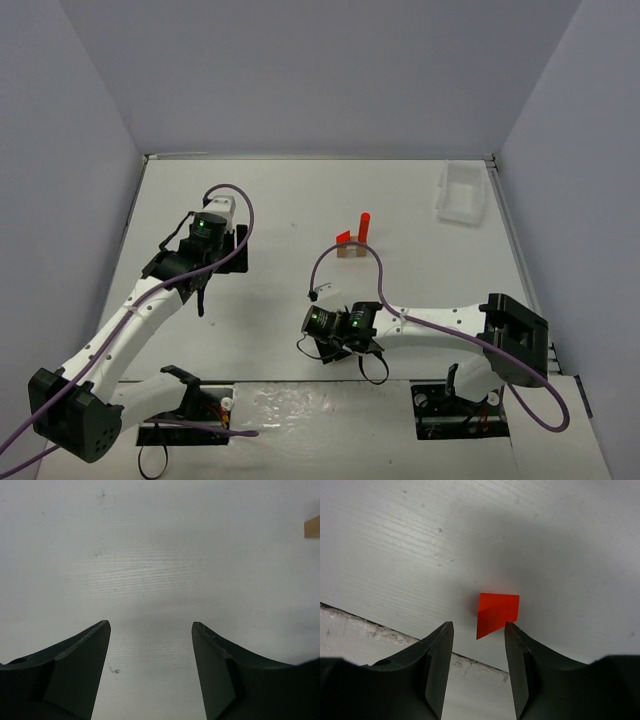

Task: Build the wood block tower

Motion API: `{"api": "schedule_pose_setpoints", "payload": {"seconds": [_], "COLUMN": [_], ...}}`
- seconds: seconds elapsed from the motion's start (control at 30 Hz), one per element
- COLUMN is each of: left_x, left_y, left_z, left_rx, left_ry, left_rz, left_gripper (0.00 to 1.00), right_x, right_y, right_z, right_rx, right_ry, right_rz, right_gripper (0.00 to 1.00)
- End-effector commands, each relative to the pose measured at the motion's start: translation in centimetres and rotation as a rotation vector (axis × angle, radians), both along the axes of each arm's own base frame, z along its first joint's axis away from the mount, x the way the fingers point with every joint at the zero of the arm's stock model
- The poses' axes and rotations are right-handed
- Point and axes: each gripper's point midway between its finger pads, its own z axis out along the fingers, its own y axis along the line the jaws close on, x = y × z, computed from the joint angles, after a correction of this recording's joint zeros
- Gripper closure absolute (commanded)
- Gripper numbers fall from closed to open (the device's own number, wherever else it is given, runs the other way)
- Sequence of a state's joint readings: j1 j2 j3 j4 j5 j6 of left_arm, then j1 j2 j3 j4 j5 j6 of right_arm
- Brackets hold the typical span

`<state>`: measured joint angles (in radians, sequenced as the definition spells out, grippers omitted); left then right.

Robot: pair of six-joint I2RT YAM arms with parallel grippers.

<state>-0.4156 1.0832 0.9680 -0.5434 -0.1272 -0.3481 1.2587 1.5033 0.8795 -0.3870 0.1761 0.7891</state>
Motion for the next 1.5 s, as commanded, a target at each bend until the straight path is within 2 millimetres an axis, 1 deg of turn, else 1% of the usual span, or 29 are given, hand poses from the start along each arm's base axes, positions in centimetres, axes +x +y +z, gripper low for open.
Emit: {"api": "schedule_pose_setpoints", "payload": {"seconds": [0.0, 0.3, 0.43, 0.6, 0.67, 0.7, 0.87, 0.93, 1.03, 1.07, 1.1, 1.13, 1.27, 1.33, 1.4, 1.43, 1.47], "left_x": [0.4, 0.4, 0.4, 0.3, 0.4, 0.4, 0.5, 0.6, 0.6, 0.6, 0.7, 0.8, 1.1, 1.2, 1.3, 1.5, 1.5], "left_y": [0.0, -0.2, -0.2, -0.1, -0.1, -0.1, -0.1, -0.1, -0.1, -0.1, -0.1, -0.1, -0.3, -0.5, -0.6, -0.7, -0.8], "left_z": [0.1, 0.2, 0.3, 0.4, 0.5, 0.7, 0.9, 1.0, 1.2, 1.1, 1.1, 1.1, 1.0, 1.3, 1.6, 1.8, 1.9], "left_rx": [-0.009, -0.02, -0.022, -0.016, -0.017, -0.017, -0.012, -0.008, -0.005, -0.004, -0.003, -0.002, -0.001, -0.005, -0.007, -0.009, -0.008], "left_ry": [-0.011, -0.01, -0.012, -0.01, -0.015, -0.019, -0.022, -0.024, -0.026, -0.025, -0.024, -0.022, -0.015, -0.019, -0.024, -0.029, -0.031], "left_rz": [0.003, 0.0, -0.001, -0.002, -0.003, -0.003, -0.003, -0.004, -0.009, -0.009, -0.009, -0.01, -0.018, -0.026, -0.03, -0.033, -0.039], "left_gripper": [0.37, 0.37, 0.37, 0.37, 0.37, 0.37, 0.37, 0.37, 0.37, 0.37, 0.37, 0.37, 0.37, 0.37, 0.37, 0.37, 0.37], "right_x": [0.8, 1.1, 1.3, 1.8, 2.4, 2.6, 4.0, 4.8, 6.7, 6.7, 7.8, 8.4, 10.3, 11.4, 12.4, 13.1, 13.9], "right_y": [-0.1, -0.2, -0.1, -0.3, -0.3, -0.3, -0.1, 0.1, 0.4, -0.1, 0.0, -0.1, -0.4, -0.6, -1.1, -1.5, -1.4], "right_z": [0.5, 0.0, 0.1, 0.4, 0.7, 0.8, 2.1, 3.3, 6.1, 6.0, 7.6, 8.5, 11.1, 13.2, 14.6, 15.6, 17.2], "right_rx": [-0.015, -0.042, -0.044, -0.042, -0.038, -0.036, -0.019, -0.005, 0.012, -0.015, -0.006, -0.009, 0.009, 0.015, 0.0, -0.002, 0.011], "right_ry": [-0.036, -0.035, -0.041, -0.05, -0.061, -0.065, -0.092, -0.113, -0.166, -0.171, -0.198, -0.211, -0.245, -0.273, -0.298, -0.309, -0.332], "right_rz": [-0.037, -0.025, -0.02, -0.026, -0.037, -0.038, -0.04, -0.046, -0.063, -0.056, -0.067, -0.067, -0.076, -0.087, -0.094, -0.106, -0.113], "right_gripper": [0.59, 0.66, 0.74, 0.87, 0.97, 0.99, 1.0, 1.0, 1.0, 1.0, 1.0, 1.0, 1.0, 1.0, 1.0, 1.0, 1.0]}}
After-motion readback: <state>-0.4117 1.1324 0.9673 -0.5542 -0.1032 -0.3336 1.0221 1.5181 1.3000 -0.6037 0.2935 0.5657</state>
